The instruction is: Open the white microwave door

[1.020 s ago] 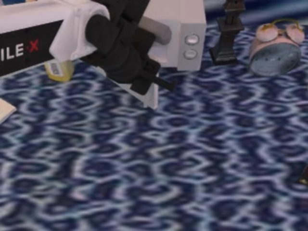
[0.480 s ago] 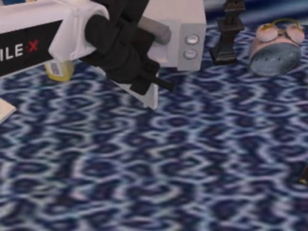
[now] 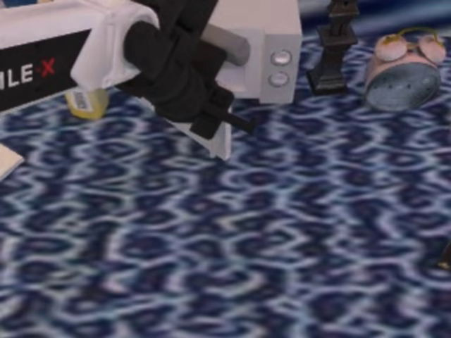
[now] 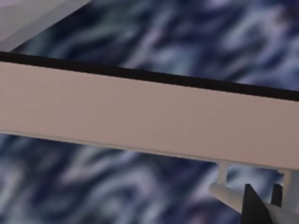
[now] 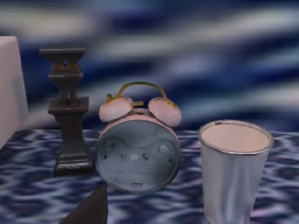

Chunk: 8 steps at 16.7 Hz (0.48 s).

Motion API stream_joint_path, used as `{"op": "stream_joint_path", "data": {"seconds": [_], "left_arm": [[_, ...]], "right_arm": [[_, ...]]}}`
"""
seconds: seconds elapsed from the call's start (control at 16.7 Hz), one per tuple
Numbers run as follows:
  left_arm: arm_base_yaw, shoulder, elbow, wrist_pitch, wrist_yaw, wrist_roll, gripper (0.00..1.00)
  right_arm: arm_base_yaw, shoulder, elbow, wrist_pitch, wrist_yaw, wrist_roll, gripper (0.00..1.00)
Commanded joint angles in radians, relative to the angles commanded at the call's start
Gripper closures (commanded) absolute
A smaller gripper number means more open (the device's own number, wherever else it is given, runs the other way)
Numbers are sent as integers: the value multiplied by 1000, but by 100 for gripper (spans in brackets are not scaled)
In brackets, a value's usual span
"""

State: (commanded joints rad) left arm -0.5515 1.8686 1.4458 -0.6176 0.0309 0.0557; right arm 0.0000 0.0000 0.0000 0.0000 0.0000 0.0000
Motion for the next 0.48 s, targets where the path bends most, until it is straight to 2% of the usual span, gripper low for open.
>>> {"op": "stream_joint_path", "data": {"seconds": [0.24,0.48], "left_arm": [[0,0,0,0,0,0,100],[7,-13,-20,2,23,28,100]], "right_arm": [[0,0,0,0,0,0,0],[0,0,0,0,0,0,0]]}}
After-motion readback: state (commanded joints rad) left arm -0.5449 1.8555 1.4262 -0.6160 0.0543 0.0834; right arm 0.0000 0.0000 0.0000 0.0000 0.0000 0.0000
